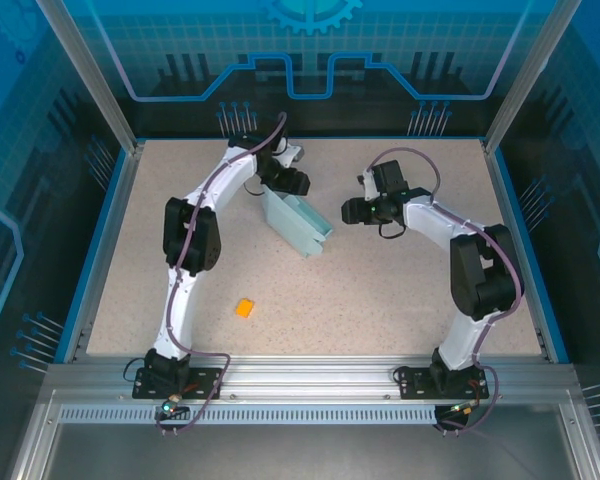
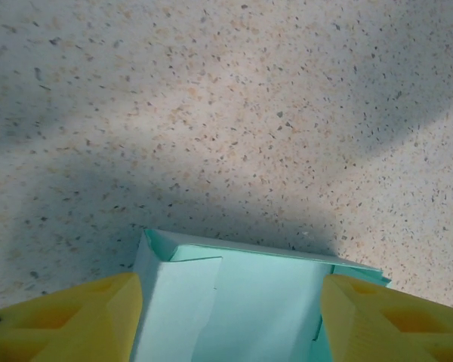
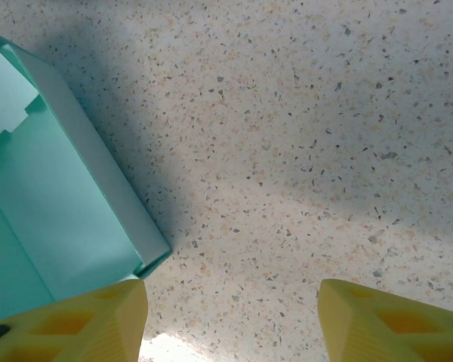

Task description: Fold the paper box

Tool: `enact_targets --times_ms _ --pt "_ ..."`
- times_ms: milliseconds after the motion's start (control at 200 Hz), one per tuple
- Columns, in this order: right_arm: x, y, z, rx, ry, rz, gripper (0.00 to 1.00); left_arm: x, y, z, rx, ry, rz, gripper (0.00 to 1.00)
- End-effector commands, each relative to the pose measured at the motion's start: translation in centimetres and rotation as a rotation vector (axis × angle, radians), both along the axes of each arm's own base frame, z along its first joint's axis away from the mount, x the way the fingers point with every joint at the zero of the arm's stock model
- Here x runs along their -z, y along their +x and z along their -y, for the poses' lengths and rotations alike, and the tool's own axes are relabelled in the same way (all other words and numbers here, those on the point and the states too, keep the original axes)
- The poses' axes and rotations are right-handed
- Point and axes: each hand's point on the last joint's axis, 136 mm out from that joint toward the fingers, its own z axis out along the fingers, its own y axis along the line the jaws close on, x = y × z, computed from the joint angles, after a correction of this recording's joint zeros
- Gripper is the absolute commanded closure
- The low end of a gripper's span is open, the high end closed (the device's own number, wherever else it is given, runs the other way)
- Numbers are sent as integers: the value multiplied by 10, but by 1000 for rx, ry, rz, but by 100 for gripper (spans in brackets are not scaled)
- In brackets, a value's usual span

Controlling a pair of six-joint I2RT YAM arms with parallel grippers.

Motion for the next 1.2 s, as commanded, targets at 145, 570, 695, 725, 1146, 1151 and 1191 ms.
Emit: enact_targets --times_ms 145,570,695,725,1146,1151,1191 --pt "3 2 -10 -30 17 -8 38 29 -9 22 86 -15 -28 34" --pt "-8 -9 -4 -48 -17 25 38 49 2 28 109 -33 2 33" --pt "-7 -10 -6 -53 -20 21 38 43 8 25 103 -46 20 34" --pt "-7 -10 -7 -55 -21 21 38 42 10 25 102 -49 27 34" --pt "-10 -14 -7 -57 -49 31 38 8 29 23 91 -126 97 33" --pt "-10 -14 -7 -57 -50 31 38 7 29 23 90 -126 97 33" --pt "-12 -15 -6 -56 -53 38 38 2 32 21 83 -127 110 33"
